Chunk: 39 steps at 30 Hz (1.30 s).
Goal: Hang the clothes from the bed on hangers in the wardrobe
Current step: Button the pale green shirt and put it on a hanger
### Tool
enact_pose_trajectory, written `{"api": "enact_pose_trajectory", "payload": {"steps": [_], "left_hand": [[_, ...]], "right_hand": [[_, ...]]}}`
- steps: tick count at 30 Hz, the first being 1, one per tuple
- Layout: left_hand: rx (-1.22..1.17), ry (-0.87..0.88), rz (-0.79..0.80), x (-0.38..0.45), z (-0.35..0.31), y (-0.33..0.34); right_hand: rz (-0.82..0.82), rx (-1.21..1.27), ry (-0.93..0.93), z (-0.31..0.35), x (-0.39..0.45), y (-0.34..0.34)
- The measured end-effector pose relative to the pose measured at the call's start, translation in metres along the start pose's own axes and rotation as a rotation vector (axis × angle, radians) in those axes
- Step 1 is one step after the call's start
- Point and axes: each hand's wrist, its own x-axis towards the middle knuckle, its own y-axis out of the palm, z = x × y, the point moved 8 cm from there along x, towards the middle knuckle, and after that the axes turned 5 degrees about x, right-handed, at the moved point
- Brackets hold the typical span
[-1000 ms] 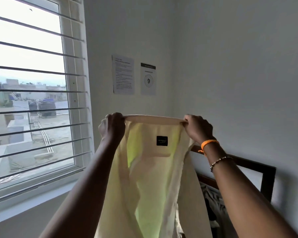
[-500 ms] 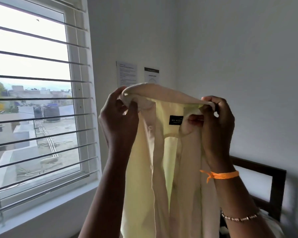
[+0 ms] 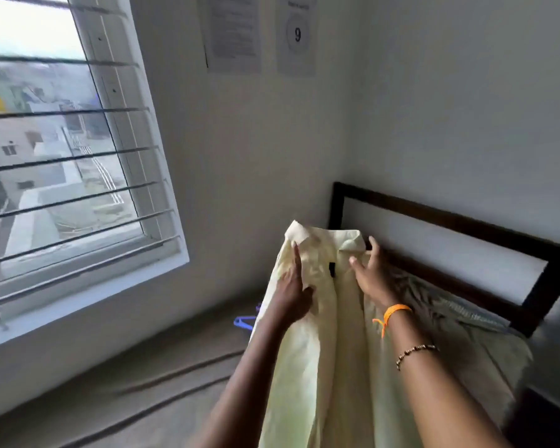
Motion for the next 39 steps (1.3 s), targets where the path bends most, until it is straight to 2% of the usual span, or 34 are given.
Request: {"api": "enact_pose_trajectory", "payload": {"steps": [2, 4, 8, 9, 11, 13, 16, 18, 19, 23, 26, 28, 32, 34, 37, 39], "left_hand": [[0.042, -0.215, 0.334, -0.033, 0.073, 0.108], [0.064, -0.353, 0.586, -0.084, 0.128, 0.2], [0.176, -0.448, 0.901, -0.174, 0.185, 0.318], [0.192, -0.462, 0.953, -0.19, 0.193, 0.337], [0.218, -0.495, 1.002, -0.206, 0.204, 0.357], [0.244, -0.586, 0.904, -0.193, 0.211, 0.354], [0.262, -0.725, 0.52, -0.137, 0.216, 0.321], [0.233, -0.759, 0.291, -0.105, 0.219, 0.304], [0.209, -0.763, 0.231, -0.092, 0.222, 0.303], [0.125, -0.742, 0.206, -0.06, 0.236, 0.321], [0.125, -0.767, 0.252, -0.06, 0.244, 0.333], [0.109, -0.784, 0.3, -0.073, 0.245, 0.34], [0.103, -0.744, 0.267, -0.097, 0.239, 0.342], [0.139, -0.782, 0.236, -0.098, 0.245, 0.338], [0.086, -0.841, 0.173, -0.098, 0.251, 0.33], [0.066, -0.866, 0.15, -0.104, 0.247, 0.327]], "right_hand": [[0.22, -0.166, 0.239, -0.117, -0.022, 0.044], [0.427, -0.29, 0.34, -0.213, -0.071, 0.081], [0.84, -0.32, 0.453, -0.347, -0.184, 0.141], [0.881, -0.332, 0.442, -0.369, -0.201, 0.147], [0.813, -0.342, 0.392, -0.392, -0.208, 0.15], [0.628, -0.312, 0.386, -0.391, -0.188, 0.143], [0.329, -0.298, 0.358, -0.37, -0.136, 0.131], [0.23, -0.327, 0.336, -0.36, -0.11, 0.131], [0.21, -0.363, 0.343, -0.359, -0.102, 0.133], [0.212, -0.647, 0.363, -0.367, -0.085, 0.14], [0.182, -0.69, 0.421, -0.378, -0.08, 0.136], [0.142, -0.629, 0.42, -0.38, -0.082, 0.131], [0.05, -0.237, 0.364, -0.384, -0.096, 0.12], [0.021, -0.109, 0.356, -0.383, -0.101, 0.113], [-0.001, -0.046, 0.34, -0.374, -0.109, 0.111], [0.103, -0.079, 0.364, -0.373, -0.119, 0.124]]}}
